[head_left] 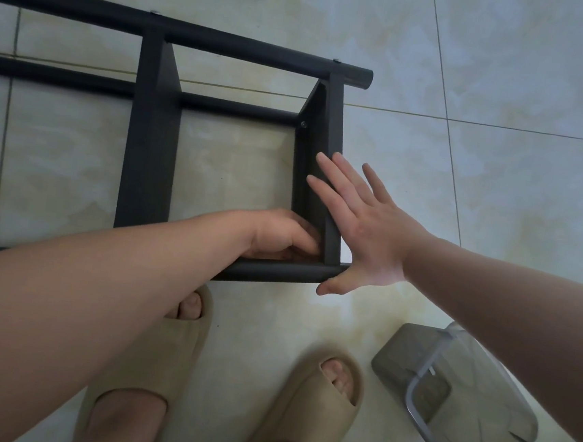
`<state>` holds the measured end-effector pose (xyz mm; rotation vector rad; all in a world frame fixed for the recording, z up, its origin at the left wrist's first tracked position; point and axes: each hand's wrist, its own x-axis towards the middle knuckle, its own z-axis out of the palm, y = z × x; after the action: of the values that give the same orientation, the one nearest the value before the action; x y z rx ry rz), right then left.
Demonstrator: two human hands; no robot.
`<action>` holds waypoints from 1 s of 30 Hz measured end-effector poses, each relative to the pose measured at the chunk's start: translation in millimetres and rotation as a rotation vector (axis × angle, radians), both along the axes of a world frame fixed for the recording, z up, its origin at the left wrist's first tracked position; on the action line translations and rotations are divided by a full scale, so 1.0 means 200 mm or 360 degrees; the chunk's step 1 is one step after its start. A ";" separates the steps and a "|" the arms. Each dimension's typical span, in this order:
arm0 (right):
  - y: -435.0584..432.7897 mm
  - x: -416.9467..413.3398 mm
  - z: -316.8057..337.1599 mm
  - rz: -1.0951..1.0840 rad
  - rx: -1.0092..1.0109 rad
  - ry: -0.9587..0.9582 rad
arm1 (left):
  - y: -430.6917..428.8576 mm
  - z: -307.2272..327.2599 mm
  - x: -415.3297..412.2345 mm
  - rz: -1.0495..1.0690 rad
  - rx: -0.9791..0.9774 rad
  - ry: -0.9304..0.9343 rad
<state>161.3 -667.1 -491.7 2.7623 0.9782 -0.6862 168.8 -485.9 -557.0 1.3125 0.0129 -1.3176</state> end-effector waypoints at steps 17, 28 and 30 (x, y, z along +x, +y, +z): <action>0.00 0.00 0.00 -0.0006 0.0030 0.0009 | 0.00 -0.01 0.01 0.0011 -0.0119 0.0056; 0.00 0.00 -0.01 -0.0009 0.0048 -0.0009 | 0.00 0.02 0.01 0.0054 -0.0085 0.0029; 0.00 0.00 -0.01 -0.0005 0.0043 -0.0017 | -0.01 0.02 0.00 0.0045 -0.0065 0.0067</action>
<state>161.2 -667.1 -493.1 2.7884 0.9888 -0.6627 169.6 -488.0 -553.8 1.2461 0.0336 -1.3144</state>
